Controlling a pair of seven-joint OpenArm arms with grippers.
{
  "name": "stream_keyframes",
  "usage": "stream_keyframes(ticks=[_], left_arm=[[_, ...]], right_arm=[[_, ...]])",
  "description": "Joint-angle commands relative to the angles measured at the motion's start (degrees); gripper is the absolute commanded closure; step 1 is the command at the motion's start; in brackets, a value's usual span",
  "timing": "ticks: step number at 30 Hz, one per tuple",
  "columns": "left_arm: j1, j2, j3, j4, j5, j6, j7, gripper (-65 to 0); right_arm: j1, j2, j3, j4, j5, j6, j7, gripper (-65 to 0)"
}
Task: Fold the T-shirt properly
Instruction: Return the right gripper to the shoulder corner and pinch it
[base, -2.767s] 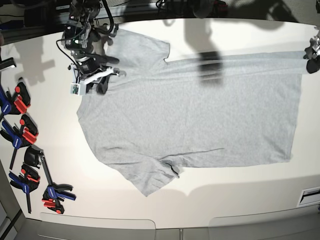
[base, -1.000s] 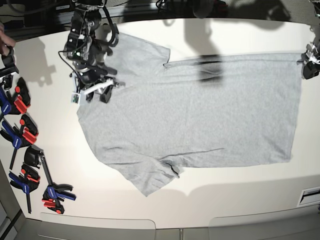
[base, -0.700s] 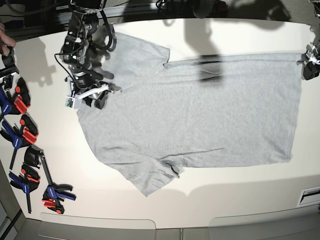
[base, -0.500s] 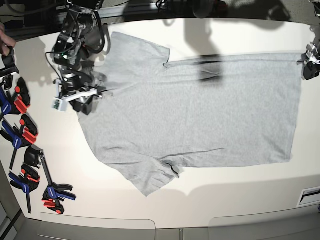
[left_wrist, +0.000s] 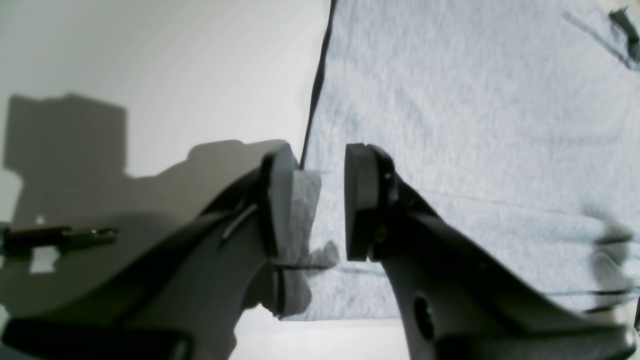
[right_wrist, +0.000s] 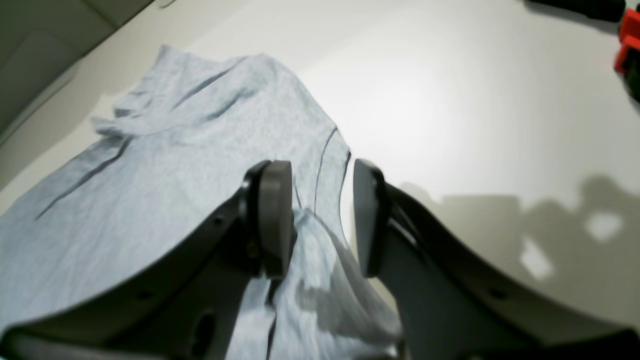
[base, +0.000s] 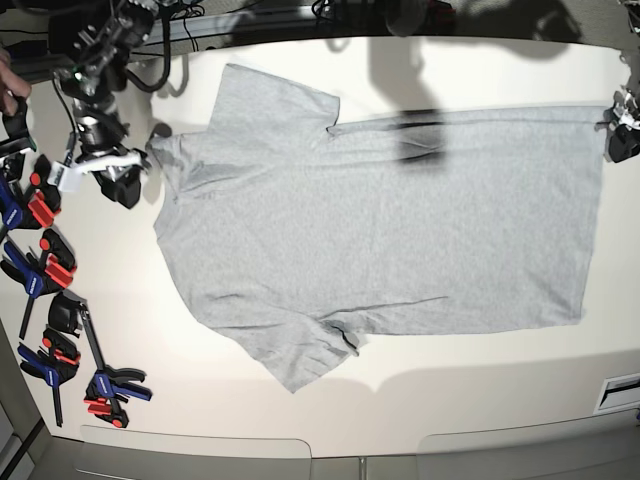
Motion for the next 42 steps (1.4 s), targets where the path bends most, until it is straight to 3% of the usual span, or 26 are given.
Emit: stream_keyframes(ticks=[1,10,13,19,32,37,42], left_arm=[[-0.2,-1.5,-0.5,0.8,-1.0,-0.2,-1.5,-16.6],[-0.2,-1.5,-0.5,4.2,-1.0,-0.2,-1.7,-16.5],[-0.2,-1.3,-0.5,5.2,-1.0,-0.2,-1.7,-16.5],[-0.1,0.2,-0.5,5.4,-1.0,-0.2,-1.3,-16.5],[-0.1,4.8,-0.5,5.6,-1.8,-1.0,-0.8,-16.5],[-0.1,4.8,-0.5,5.6,-1.8,-1.0,-0.8,-16.5],[-0.1,4.8,-0.5,5.6,-1.8,-1.0,-0.8,-16.6]], right_arm=[[-0.6,1.2,0.9,1.6,2.6,1.7,0.8,-19.3],[-11.0,0.5,2.8,2.8,16.3,8.7,-4.0,-19.3],[-13.4,-1.0,2.8,2.8,18.3,9.2,-4.2,-19.3],[-15.7,-3.3,0.7,2.8,18.3,9.3,-5.3,-19.3],[-16.6,-4.1,-16.1,2.8,11.1,9.2,-5.3,-19.3],[-16.6,-5.5,-15.7,2.8,10.2,9.0,-4.9,-19.3],[-17.0,-5.4,-10.8,2.8,10.6,9.0,-5.0,-19.3]])
